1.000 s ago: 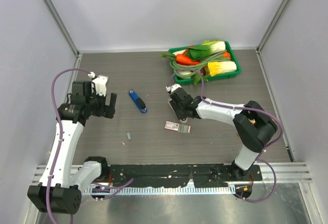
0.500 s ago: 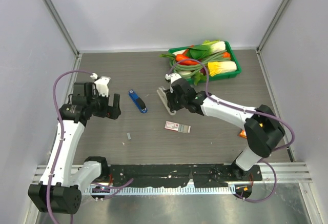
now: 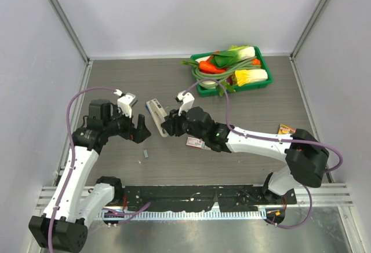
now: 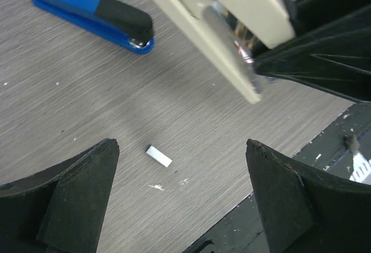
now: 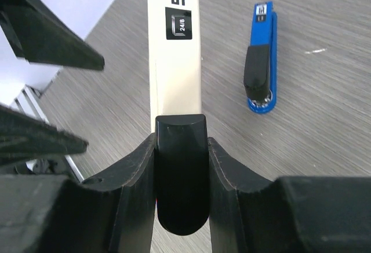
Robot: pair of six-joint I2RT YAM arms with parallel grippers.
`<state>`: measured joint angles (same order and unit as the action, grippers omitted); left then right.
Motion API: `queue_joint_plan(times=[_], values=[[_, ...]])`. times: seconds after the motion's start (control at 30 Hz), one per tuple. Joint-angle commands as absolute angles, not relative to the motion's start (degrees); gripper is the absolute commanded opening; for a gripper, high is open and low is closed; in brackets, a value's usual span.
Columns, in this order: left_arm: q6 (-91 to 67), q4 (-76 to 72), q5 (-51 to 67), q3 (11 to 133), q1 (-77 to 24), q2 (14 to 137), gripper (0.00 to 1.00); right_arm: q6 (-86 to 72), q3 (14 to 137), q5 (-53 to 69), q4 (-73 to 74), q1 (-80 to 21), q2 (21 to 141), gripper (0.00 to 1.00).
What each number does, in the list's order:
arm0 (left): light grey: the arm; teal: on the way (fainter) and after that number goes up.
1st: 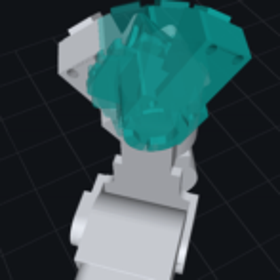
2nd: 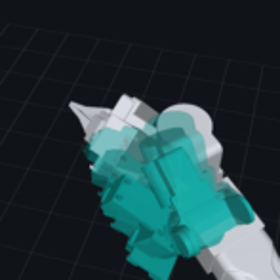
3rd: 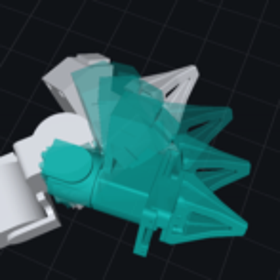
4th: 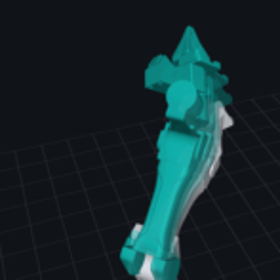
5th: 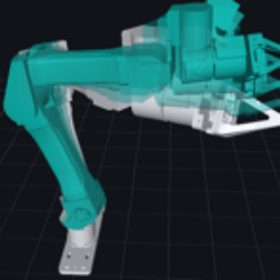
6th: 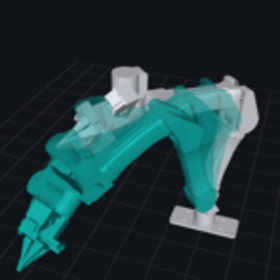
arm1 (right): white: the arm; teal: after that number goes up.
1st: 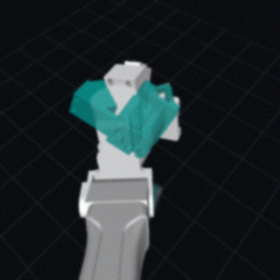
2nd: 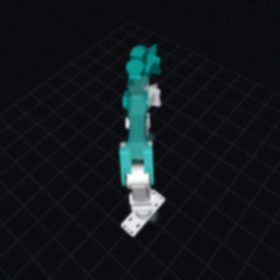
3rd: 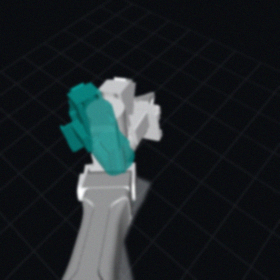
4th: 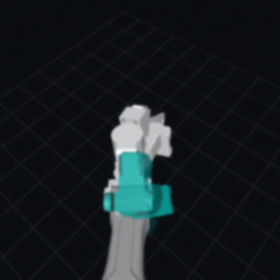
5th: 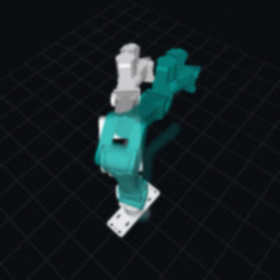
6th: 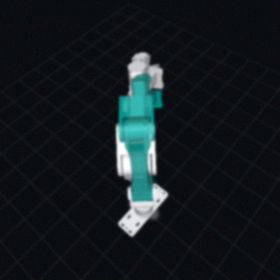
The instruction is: Unload the staples from the stapler
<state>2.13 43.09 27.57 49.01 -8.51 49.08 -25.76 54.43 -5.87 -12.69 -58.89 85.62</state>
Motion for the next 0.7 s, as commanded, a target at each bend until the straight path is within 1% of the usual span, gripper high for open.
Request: queue_joint_plan(times=[0.0,0.1,0.27,0.47,0.53,0.6,0.67], values=[[3.6,39.8,37.4,48.4,-8.7,46.9,0.92,-30.5,56.0,-12.5,-29.7,-61.5,86.0,0.01],[5.0,40.4,40.2,48.3,-8.9,46.3,0.91,-32.2,55.4,-14.6,-33.4,-62.8,86.6,0.01],[6.2,41.2,41.1,48.7,-9.1,47.4,0.9,-37.3,53.9,-16.1,-39.4,-64.2,87.4,0.01],[9.4,40.5,39.9,48.2,-9.3,46.4,0.78,-38.9,53.4,-16.7,-40.9,-65.0,86.8,0.01],[10.6,40.4,39.3,47.8,-9.3,46.1,0.76,-39.5,53.1,-16.5,-41.0,-65.0,86.7,0.01],[11.2,41.0,39.4,48.0,-9.4,46.4,0.72,-40.9,52.6,-16.0,-41.8,-65.0,86.8,0.01],[11.8,41.6,39.7,48.3,-9.5,47.4,0.7,-41.9,52.3,-14.9,-43.0,-65.0,87.2,0.01]])
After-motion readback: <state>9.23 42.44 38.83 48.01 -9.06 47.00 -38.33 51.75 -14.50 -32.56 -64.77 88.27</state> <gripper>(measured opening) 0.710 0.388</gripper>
